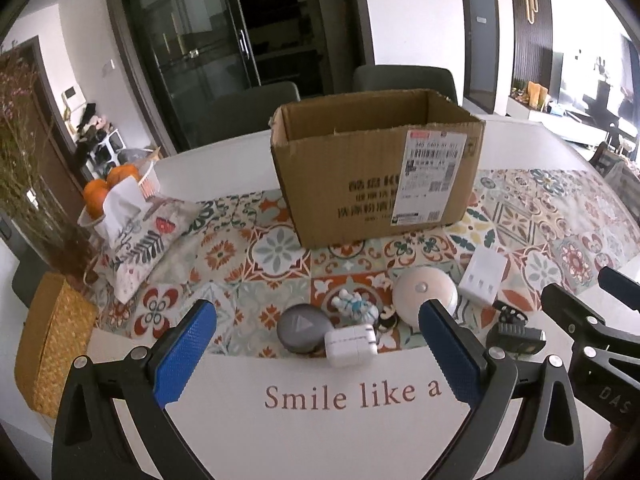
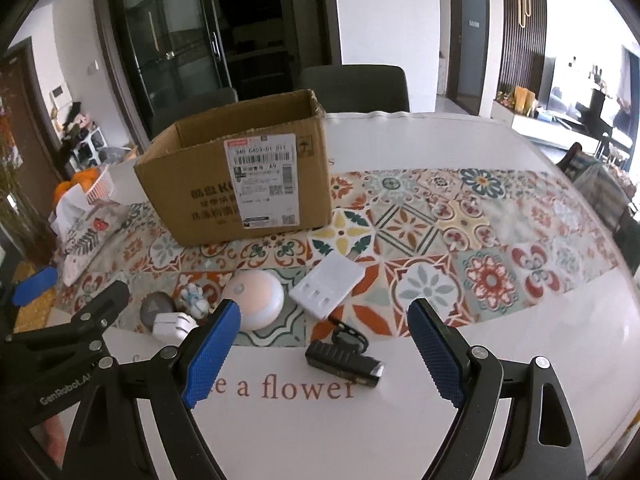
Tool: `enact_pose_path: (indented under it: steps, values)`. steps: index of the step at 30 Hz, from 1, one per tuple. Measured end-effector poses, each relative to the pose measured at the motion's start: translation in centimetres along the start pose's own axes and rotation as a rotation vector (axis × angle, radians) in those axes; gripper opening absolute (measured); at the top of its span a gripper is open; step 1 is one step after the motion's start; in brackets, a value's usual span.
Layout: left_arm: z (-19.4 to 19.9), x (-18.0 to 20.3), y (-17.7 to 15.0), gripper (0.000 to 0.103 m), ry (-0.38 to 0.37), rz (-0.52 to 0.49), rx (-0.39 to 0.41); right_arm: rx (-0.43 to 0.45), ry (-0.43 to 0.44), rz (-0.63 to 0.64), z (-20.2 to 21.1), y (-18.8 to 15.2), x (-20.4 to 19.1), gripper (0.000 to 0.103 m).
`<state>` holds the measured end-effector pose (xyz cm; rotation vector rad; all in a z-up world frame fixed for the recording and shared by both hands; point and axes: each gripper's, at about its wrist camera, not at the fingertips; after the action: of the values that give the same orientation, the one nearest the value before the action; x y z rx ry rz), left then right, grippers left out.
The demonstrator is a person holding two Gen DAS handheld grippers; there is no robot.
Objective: Organize rigid objects
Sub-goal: 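Move the right tool to the black bike light while the left tool approaches the white charger, then close the right tool on the black bike light while the left tool grips the white charger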
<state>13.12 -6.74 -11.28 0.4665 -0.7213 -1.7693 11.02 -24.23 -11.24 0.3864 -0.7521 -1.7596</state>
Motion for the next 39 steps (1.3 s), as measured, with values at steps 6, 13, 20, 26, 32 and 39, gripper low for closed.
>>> enact_pose_path:
  steps: [6, 13, 20, 26, 32, 39]
  values:
    - [-0.9, 0.1, -1.6, 0.103, 0.016, 0.014, -0.014, -0.041, 0.015, 0.006, -1.5, -1.3, -0.1, 0.086]
    - [-2.5, 0.2, -3.1, 0.103, 0.028, 0.027, -0.049, -0.095, 0.031, -0.014, -3.7, -2.9, 0.1, 0.086]
    - [-4.1, 0.0, -4.1, 0.103, 0.060, 0.033, -0.085, -0.130, 0.008, -0.036, -6.0, -4.0, 0.0, 0.090]
    - [-5.1, 0.1, -4.4, 0.103, 0.077, 0.034, -0.098, -0.154, -0.015, -0.042, -7.5, -4.4, 0.0, 0.090]
    - [-6.0, 0.2, -4.8, 0.103, 0.093, 0.031, -0.118, -0.158, -0.035, -0.051, -8.6, -4.7, 0.1, 0.090]
    - [-6.6, -0.1, -5.1, 0.103, 0.101, 0.047, -0.126, -0.177, -0.039, -0.064, -9.6, -4.9, 0.0, 0.090]
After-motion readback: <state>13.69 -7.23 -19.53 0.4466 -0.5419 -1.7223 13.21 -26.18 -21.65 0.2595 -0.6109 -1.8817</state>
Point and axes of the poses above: each gripper's, at about its wrist camera, not at the fingertips, and z roughly against the way its jaws point, x to its right, y to its top, and after that the axes turned 14 degrees about -y, right-handed
